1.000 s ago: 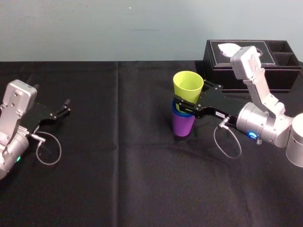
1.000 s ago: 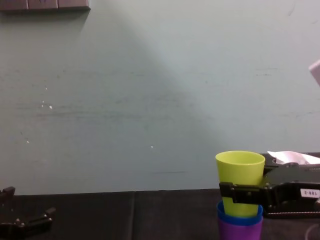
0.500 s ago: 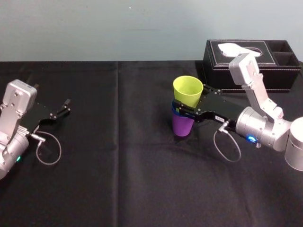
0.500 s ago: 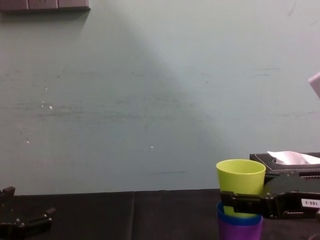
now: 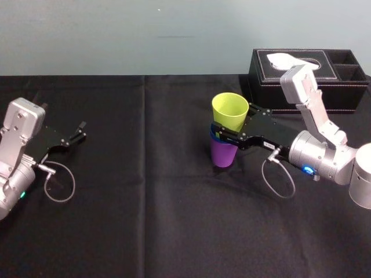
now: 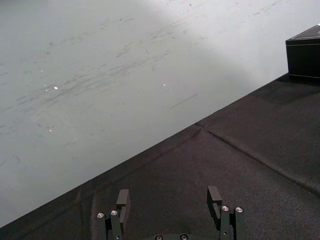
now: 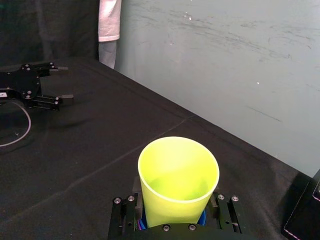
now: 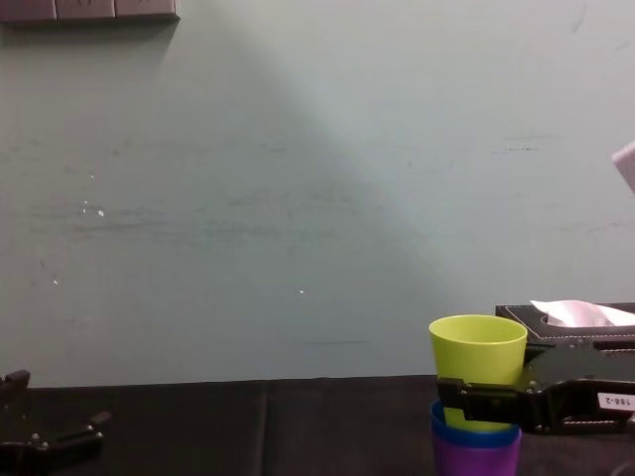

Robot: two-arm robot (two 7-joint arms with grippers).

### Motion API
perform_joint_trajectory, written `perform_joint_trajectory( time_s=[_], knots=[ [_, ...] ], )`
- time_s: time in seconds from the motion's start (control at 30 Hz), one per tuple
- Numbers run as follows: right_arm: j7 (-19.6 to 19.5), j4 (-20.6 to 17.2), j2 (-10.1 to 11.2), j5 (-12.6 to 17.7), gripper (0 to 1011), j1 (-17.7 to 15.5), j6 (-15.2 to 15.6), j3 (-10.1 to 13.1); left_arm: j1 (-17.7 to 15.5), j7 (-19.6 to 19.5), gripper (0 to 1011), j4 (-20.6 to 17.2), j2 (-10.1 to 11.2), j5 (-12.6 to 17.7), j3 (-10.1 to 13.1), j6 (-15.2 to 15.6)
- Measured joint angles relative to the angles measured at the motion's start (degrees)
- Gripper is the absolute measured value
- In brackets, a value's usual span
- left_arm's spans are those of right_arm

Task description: Stack the three plastic cups sequentially using one hand.

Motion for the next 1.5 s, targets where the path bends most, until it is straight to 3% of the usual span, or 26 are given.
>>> perform_joint_trajectory(
  time_s=[0.13,0.43,0.9,1.03,1.23,1.5],
  knots=[
    [-0.01,-0.02,0.00,0.00,769,0.00,0.02,0.02,0.00,0.00,1011,0.00,0.00,0.00,0.00,0.00],
    [-0.04,-0.07,0.00,0.00,993,0.00,0.06,0.04,0.00,0.00,1011,0.00,0.00,0.00,0.00,0.00],
    [-0.68,-0.97,0.17,0.03,1004,-0.70,-0.03,0.51,0.00,0.00,1012,0.00,0.00,0.00,0.00,0.00],
    [-1.90,-3.83,0.93,1.41,1004,-3.39,-0.46,2.74,0.00,0.00,1011,0.00,0.00,0.00,0.00,0.00],
    [-4.61,-9.84,3.11,4.25,1004,-10.29,-2.52,8.24,0.00,0.00,1011,0.00,0.00,0.00,0.00,0.00],
    [-8.79,-11.86,4.22,2.53,1004,-16.76,-6.01,13.34,0.00,0.00,1011,0.00,0.00,0.00,0.00,0.00]
  ],
)
